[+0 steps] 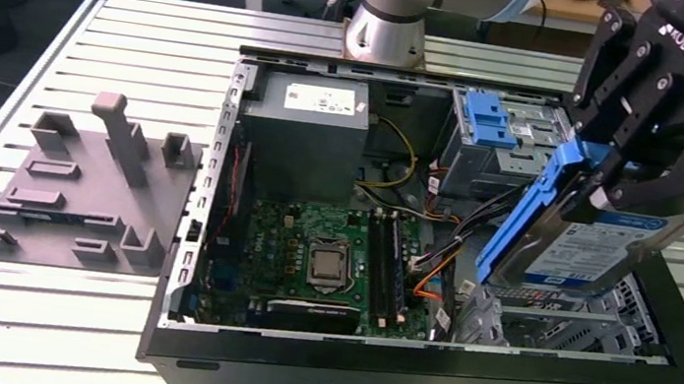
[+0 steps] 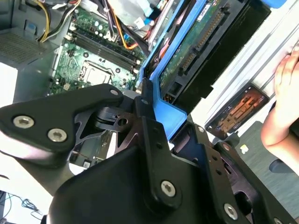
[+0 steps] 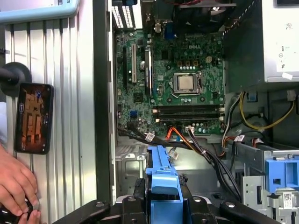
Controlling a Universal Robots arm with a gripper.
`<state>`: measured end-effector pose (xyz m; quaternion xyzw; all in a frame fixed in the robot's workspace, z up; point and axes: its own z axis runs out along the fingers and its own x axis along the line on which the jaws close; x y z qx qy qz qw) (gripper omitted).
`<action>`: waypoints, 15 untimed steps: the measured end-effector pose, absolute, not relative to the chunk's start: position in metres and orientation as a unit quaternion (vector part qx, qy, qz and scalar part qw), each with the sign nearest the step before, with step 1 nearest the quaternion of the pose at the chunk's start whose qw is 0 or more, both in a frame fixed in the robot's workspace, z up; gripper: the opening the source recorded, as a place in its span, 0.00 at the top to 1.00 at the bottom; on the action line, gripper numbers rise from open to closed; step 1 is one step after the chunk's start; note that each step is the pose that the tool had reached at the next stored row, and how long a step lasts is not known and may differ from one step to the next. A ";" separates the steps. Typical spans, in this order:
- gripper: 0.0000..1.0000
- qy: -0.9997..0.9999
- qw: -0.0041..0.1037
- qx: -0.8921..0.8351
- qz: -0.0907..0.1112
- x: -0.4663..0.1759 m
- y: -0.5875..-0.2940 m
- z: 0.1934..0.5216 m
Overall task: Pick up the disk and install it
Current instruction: 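Insert the disk into the insertion slot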
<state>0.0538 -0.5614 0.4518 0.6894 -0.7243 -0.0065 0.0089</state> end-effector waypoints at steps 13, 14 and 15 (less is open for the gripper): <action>0.64 -0.718 0.009 0.696 -0.006 0.062 -0.562 0.449; 0.64 -0.718 0.009 0.696 -0.006 0.063 -0.562 0.448; 0.64 -0.718 0.009 0.696 -0.006 0.065 -0.562 0.447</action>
